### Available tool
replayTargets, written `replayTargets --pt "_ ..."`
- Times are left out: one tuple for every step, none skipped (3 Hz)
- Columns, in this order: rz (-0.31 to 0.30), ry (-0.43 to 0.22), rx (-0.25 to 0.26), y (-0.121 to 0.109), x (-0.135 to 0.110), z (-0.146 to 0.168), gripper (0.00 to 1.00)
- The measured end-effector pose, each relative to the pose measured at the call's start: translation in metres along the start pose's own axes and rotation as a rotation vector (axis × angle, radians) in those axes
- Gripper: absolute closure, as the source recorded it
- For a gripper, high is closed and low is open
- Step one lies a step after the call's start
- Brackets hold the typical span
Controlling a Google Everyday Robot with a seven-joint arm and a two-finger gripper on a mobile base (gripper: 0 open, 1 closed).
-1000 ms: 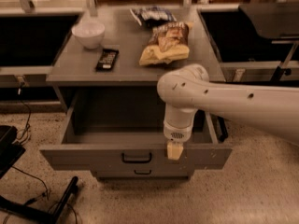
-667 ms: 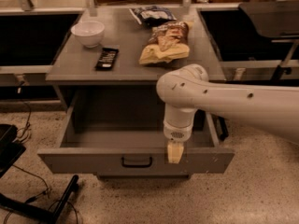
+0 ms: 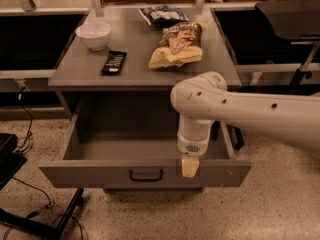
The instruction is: Open top drawer
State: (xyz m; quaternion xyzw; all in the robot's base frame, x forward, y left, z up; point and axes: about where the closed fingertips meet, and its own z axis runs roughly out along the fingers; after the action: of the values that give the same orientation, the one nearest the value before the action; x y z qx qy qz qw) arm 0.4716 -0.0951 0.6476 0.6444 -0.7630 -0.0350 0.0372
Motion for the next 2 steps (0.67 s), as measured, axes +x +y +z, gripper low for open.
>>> replayTargets --pt "-0.005 -0.006 -0.011 0.009 0.006 0.002 1.00" --pt "-0.029 -0.026 -0.019 0.028 0.005 -0.001 1.00"
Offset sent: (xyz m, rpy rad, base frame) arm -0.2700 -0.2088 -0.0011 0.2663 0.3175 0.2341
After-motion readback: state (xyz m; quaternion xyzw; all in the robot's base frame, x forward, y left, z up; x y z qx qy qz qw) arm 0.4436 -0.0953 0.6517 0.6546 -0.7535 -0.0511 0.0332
